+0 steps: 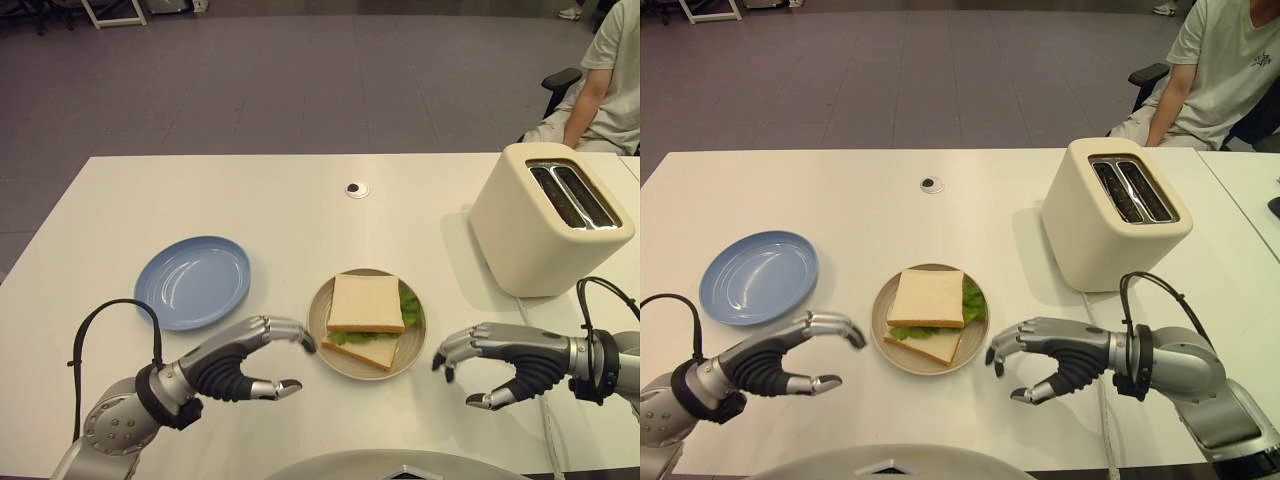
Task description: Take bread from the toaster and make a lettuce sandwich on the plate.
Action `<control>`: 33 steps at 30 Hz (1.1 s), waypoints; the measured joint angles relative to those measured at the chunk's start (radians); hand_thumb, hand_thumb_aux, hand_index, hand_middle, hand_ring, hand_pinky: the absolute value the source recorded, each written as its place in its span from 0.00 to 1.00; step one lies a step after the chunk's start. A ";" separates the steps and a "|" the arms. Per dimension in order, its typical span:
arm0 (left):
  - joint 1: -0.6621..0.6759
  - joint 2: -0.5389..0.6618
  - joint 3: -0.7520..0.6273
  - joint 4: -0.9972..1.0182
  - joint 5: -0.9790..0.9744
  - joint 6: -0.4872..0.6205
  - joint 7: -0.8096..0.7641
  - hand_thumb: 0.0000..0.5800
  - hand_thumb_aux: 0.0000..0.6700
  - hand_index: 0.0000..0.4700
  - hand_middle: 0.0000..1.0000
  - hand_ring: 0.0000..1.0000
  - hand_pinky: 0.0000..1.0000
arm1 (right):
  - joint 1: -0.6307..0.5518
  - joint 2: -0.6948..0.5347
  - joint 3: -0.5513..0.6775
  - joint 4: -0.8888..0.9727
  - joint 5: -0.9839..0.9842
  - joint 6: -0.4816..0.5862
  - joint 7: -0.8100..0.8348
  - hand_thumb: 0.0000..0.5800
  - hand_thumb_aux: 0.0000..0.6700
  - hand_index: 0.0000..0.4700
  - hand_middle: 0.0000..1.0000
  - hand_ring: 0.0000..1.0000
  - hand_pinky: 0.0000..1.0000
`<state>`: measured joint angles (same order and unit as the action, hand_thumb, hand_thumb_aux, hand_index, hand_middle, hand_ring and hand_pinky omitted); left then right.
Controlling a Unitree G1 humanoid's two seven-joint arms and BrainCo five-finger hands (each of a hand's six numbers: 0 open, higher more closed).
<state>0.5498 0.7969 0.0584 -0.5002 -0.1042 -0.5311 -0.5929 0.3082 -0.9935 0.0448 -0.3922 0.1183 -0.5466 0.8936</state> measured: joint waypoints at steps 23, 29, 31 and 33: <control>-0.390 -0.187 -0.410 0.336 0.679 0.128 0.157 1.00 1.00 1.00 1.00 1.00 1.00 | -0.308 0.334 0.369 0.372 -0.491 0.028 -0.220 1.00 1.00 1.00 1.00 1.00 1.00; -0.595 -0.245 -0.439 0.562 0.690 0.106 0.267 1.00 1.00 1.00 1.00 1.00 1.00 | -0.549 0.433 0.394 0.664 -0.558 0.009 -0.353 1.00 1.00 1.00 1.00 1.00 1.00; -0.690 -0.270 -0.441 0.696 0.687 0.079 0.312 1.00 1.00 1.00 1.00 1.00 1.00 | -0.662 0.478 0.414 0.829 -0.590 -0.016 -0.414 1.00 1.00 1.00 1.00 1.00 1.00; -0.756 -0.283 -0.448 0.804 0.687 0.047 0.359 1.00 1.00 1.00 1.00 1.00 1.00 | -0.725 0.505 0.426 0.937 -0.603 -0.047 -0.470 1.00 1.00 1.00 1.00 1.00 1.00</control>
<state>-0.2066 0.5136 -0.3896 0.3041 0.5830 -0.4839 -0.2336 -0.4170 -0.4886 0.4707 0.5449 -0.4846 -0.5931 0.4240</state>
